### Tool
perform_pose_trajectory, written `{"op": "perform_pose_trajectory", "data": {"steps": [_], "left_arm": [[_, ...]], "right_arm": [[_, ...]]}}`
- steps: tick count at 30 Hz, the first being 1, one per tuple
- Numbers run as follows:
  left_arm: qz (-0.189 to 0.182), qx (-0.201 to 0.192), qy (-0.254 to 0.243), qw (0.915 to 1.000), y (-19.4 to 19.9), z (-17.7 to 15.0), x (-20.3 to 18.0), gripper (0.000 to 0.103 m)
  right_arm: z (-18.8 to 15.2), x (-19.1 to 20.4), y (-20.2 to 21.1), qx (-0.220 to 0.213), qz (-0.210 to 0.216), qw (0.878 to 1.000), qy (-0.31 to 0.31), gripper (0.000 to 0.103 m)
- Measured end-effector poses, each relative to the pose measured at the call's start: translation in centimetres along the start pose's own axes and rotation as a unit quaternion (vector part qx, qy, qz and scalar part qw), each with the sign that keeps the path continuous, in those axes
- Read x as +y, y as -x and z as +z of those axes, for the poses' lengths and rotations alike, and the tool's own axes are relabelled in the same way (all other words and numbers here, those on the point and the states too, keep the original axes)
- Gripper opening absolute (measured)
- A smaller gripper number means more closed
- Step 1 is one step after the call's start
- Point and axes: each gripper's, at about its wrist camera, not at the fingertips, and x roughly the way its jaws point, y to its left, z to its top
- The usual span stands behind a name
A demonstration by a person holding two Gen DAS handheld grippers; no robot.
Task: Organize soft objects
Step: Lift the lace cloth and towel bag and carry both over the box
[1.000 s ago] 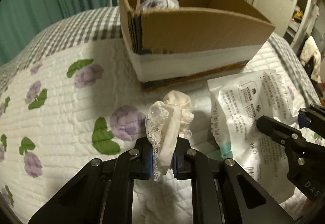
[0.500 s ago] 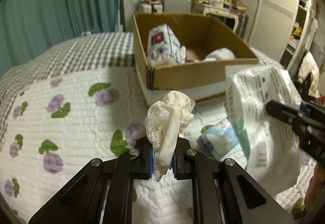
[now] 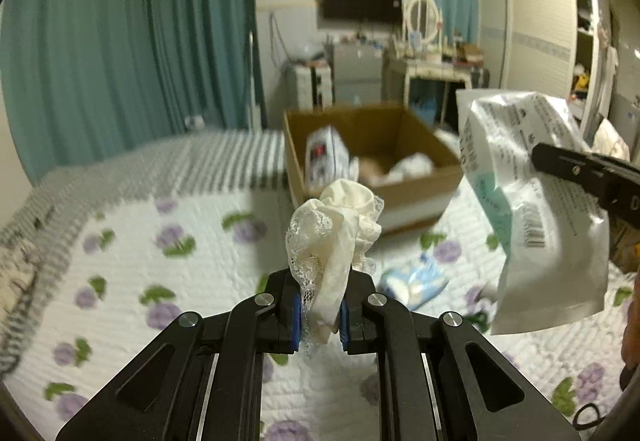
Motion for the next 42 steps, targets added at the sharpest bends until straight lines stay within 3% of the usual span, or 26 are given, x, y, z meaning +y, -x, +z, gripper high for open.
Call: {"op": "perform_pose_trajectory", "data": {"steps": [10, 19, 24, 32, 42], "left_arm": [[-0.025, -0.079, 0.027, 0.9962, 7.8, 6.7, 0.4, 0.013], [-0.031, -0.132, 0.032, 0.9902, 9.5, 11.8, 0.7, 0.013], [-0.034, -0.138, 0.039, 0.9891, 7.7, 13.8, 0.8, 0.013], [-0.026, -0.13, 0.039, 0.9904, 1.7, 16.2, 0.4, 0.013], [-0.034, -0.048, 0.039, 0.9975, -11.2, 14.8, 0.3, 0.013]], "right_arm": [[7.2, 0.6, 7.4, -0.096, -0.009, 0.995, 0.023, 0.025], [11.6, 0.5, 9.7, -0.147, -0.023, 0.988, 0.03, 0.025], [13.2, 1.0, 8.1, -0.159, -0.036, 0.986, 0.039, 0.025], [13.4, 0.7, 2.9, -0.167, -0.049, 0.984, 0.036, 0.025], [11.1, -0.1, -9.8, -0.083, -0.051, 0.994, 0.043, 0.025]]}}
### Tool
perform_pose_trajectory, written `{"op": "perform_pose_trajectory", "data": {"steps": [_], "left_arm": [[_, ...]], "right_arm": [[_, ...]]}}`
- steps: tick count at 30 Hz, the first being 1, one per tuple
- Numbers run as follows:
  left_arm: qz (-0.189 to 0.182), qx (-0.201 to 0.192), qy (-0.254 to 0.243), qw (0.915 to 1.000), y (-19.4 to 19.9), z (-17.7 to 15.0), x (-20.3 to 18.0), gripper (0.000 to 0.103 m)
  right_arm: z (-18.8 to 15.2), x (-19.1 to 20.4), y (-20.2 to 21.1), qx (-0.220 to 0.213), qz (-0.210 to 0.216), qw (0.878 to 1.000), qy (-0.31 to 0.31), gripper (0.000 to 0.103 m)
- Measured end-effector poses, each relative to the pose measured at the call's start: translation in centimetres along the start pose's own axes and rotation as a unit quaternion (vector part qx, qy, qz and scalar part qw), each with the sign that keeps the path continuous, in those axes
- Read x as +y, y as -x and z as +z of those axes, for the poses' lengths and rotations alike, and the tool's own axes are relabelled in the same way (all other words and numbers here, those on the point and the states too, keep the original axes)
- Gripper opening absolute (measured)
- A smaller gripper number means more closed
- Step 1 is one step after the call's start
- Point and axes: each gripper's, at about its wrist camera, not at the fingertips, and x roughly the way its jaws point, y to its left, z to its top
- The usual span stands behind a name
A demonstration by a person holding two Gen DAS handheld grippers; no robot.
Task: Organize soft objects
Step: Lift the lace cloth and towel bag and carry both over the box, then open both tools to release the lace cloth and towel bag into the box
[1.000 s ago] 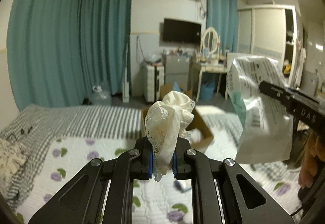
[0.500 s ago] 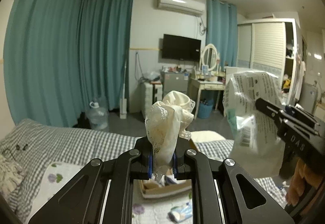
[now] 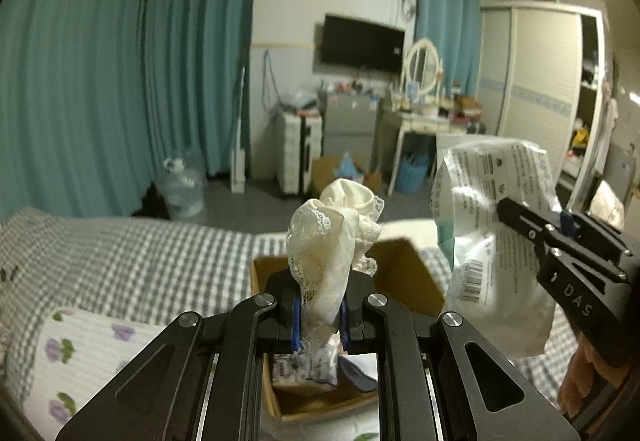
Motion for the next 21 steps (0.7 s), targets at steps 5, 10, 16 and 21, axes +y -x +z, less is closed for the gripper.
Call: {"op": "perform_pose_trajectory", "data": {"steps": [5, 10, 16, 21], "left_arm": [[0.007, 0.054, 0.0, 0.9985, -6.0, -2.4, 0.4, 0.013], [0.007, 0.111, 0.006, 0.9938, -10.3, -4.7, 0.4, 0.013], [0.017, 0.128, -0.023, 0.9913, -11.6, -5.6, -0.8, 0.013], [0.038, 0.156, -0.026, 0.9866, -13.2, -6.2, 0.2, 0.014]], "right_arm": [[-3.4, 0.7, -5.8, 0.05, 0.009, 0.999, 0.017, 0.025], [-6.7, 1.3, -10.4, 0.102, 0.017, 0.994, 0.031, 0.025], [-8.6, 1.6, -13.7, 0.152, 0.014, 0.986, 0.064, 0.026], [-10.5, 1.0, -16.1, 0.208, 0.025, 0.975, 0.068, 0.027]]}}
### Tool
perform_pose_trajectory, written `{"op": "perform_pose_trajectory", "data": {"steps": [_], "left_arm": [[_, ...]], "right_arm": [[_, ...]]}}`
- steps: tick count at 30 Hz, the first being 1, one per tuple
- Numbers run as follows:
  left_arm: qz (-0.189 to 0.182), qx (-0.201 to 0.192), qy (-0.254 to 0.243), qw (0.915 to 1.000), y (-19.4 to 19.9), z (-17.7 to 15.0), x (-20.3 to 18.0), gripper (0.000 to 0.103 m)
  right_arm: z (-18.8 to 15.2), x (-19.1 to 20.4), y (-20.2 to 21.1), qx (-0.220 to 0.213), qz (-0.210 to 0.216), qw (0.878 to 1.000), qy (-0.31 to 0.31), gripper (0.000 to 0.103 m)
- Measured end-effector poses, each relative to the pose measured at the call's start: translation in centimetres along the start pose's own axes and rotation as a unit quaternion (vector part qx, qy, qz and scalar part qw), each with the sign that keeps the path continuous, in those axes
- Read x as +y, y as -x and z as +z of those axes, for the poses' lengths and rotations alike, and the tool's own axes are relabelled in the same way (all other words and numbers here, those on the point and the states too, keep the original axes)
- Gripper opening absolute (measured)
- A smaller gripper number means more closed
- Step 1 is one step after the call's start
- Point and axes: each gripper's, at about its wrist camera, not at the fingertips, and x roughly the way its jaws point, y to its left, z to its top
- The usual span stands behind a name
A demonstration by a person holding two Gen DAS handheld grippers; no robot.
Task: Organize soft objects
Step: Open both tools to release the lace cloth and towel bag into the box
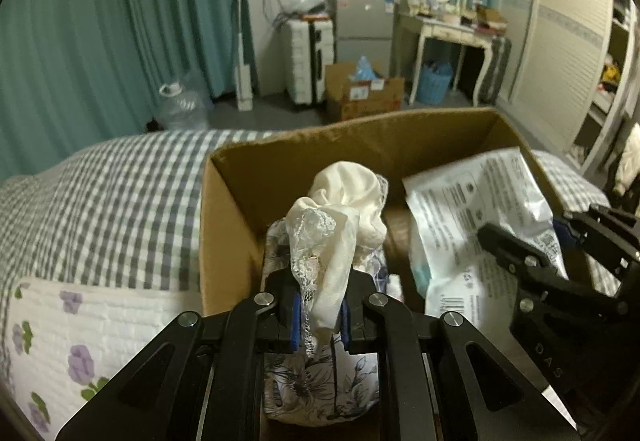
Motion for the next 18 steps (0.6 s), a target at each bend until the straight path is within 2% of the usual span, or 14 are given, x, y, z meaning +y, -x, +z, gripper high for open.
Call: {"op": "perform_pose_trajectory", "data": {"steps": [3, 6, 8, 9, 12, 13, 14, 17, 18], "left_arm": [[0.008, 0.005, -0.003, 1.0, -0.2, -0.1, 0.1, 0.014], [0.011, -0.001, 0.0, 0.9999, 0.3, -0.3, 0.0, 0.015], [0.01, -0.007, 0.004, 0.9999, 0.8, -0.2, 0.2, 0.019], [0.008, -0.01, 0.002, 0.9999, 1.1, -0.2, 0.2, 0.021], [-0.004, -0.02, 0.002, 0.9998, 2.4, 0.2, 0.2, 0.04], [-0.006, -0.027, 0.004, 0.9996, 2.9, 0.3, 0.3, 0.05], [-0.009, -0.038, 0.006, 0.9992, 3.9, 0.3, 0.2, 0.06], [0.005, -0.065, 0.006, 0.9978, 6.0, 0.8, 0.3, 0.075], [0.011, -0.076, 0.005, 0.997, 7.0, 0.8, 0.4, 0.078]], "right_arm": [[-0.2, 0.0, -0.1, -0.001, -0.003, 1.0, 0.008, 0.029], [-0.4, 0.4, 0.5, -0.007, 0.0, 1.0, 0.008, 0.036], [-0.3, 0.4, 1.4, -0.02, -0.006, 1.0, 0.009, 0.046], [-0.2, 0.3, 1.8, -0.022, -0.009, 1.0, 0.008, 0.048], [0.7, -0.5, 3.1, -0.035, -0.008, 0.999, 0.0, 0.049], [1.0, -0.7, 3.6, -0.041, -0.005, 0.999, -0.005, 0.05], [1.2, -1.0, 4.4, -0.048, -0.004, 0.999, -0.01, 0.056], [1.6, -1.5, 6.9, -0.077, -0.013, 0.997, -0.015, 0.074], [1.6, -1.6, 7.9, -0.088, -0.018, 0.996, -0.014, 0.076]]}}
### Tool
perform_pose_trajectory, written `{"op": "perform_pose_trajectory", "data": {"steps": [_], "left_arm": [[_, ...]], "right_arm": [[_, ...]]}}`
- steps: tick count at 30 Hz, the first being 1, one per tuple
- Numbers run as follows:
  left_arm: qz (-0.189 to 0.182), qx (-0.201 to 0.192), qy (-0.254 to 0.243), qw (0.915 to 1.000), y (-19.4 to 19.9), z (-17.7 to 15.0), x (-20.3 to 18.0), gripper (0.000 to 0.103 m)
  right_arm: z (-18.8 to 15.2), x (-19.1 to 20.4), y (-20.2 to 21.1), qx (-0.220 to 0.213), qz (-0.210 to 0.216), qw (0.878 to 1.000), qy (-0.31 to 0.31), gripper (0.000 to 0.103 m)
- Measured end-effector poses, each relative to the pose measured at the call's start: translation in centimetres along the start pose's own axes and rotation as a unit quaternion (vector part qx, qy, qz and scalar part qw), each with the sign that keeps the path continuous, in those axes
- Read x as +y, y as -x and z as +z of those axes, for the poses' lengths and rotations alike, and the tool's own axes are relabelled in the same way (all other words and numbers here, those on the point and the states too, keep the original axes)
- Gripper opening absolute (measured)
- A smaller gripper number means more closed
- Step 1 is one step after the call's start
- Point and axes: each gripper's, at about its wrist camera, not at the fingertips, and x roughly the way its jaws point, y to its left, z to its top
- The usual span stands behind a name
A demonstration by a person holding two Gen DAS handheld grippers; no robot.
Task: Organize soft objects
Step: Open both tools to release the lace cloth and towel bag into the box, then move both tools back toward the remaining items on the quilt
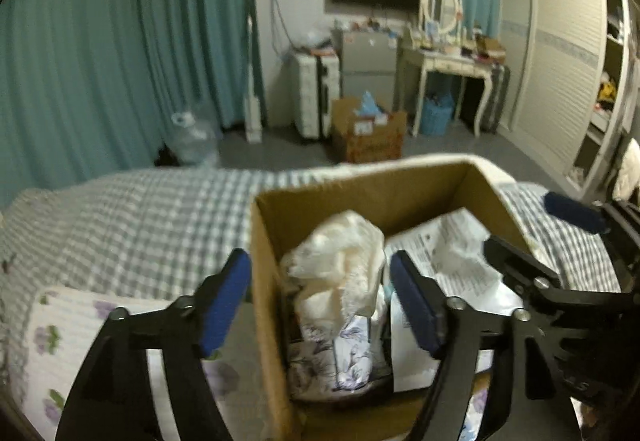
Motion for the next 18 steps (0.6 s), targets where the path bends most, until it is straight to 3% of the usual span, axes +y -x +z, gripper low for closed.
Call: {"op": "perform_pose_trajectory", "data": {"steps": [2, 6, 8, 12, 14, 18], "left_arm": [[0.002, -0.021, 0.004, 0.9998, 2.0, 0.3, 0.4, 0.085], [-0.003, -0.051, 0.022, 0.9984, 5.5, 0.8, 1.5, 0.086], [-0.005, -0.066, 0.033, 0.9973, 7.6, 1.0, 2.0, 0.086], [-0.007, -0.098, 0.049, 0.9939, 11.9, 1.0, 2.7, 0.086], [-0.006, -0.113, 0.055, 0.992, 13.8, 0.9, 2.6, 0.093], [-0.005, -0.147, 0.064, 0.9871, 18.0, 0.6, 2.6, 0.099]], "right_arm": [[0.4, -0.5, 2.2, -0.024, -0.015, 1.0, -0.002, 0.08], [0.9, -1.6, 6.4, -0.062, -0.016, 0.998, -0.023, 0.083], [1.2, -2.2, 8.9, -0.081, -0.01, 0.996, -0.038, 0.09], [1.5, -2.7, 13.5, -0.116, -0.021, 0.992, -0.044, 0.096], [1.5, -2.9, 15.9, -0.13, -0.028, 0.99, -0.043, 0.103], [1.3, -2.9, 19.8, -0.155, -0.03, 0.986, -0.046, 0.103]]}}
